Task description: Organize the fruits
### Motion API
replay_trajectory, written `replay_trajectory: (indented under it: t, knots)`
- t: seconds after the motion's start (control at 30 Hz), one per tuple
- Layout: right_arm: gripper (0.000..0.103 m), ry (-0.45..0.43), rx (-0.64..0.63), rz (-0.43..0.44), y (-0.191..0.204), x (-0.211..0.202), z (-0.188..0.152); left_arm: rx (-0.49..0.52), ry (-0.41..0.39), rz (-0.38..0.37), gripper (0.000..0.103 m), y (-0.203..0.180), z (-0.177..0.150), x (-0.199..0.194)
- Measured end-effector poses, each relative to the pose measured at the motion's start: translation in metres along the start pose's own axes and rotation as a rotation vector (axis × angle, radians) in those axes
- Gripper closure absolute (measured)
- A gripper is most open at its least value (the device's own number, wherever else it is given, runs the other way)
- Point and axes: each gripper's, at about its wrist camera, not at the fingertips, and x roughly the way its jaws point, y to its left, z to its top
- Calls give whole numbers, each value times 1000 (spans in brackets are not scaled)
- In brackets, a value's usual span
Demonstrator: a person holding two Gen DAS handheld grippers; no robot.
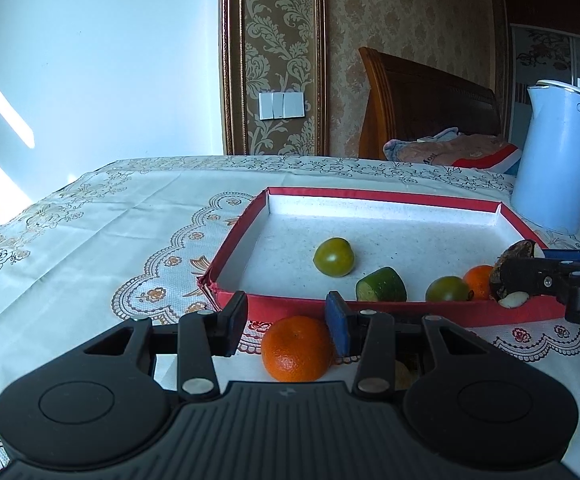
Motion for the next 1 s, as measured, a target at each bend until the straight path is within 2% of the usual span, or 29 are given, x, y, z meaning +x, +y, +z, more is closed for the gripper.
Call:
replay_trajectory:
  t: [0.27, 0.53, 0.87, 1.0]
  knots:
    - [69, -21, 1, -22, -2, 9, 14, 18, -37, -2, 61, -14, 21, 6]
    - [69, 39, 16, -30, -7, 44, 23, 15, -6, 20, 61, -23, 44, 40]
    - [69, 77, -16, -40, 0, 72, 19, 47, 26, 19, 61, -34, 40, 66]
    - [69, 80, -19, -36, 0, 76, 17, 29, 36, 20, 61, -31, 40, 70]
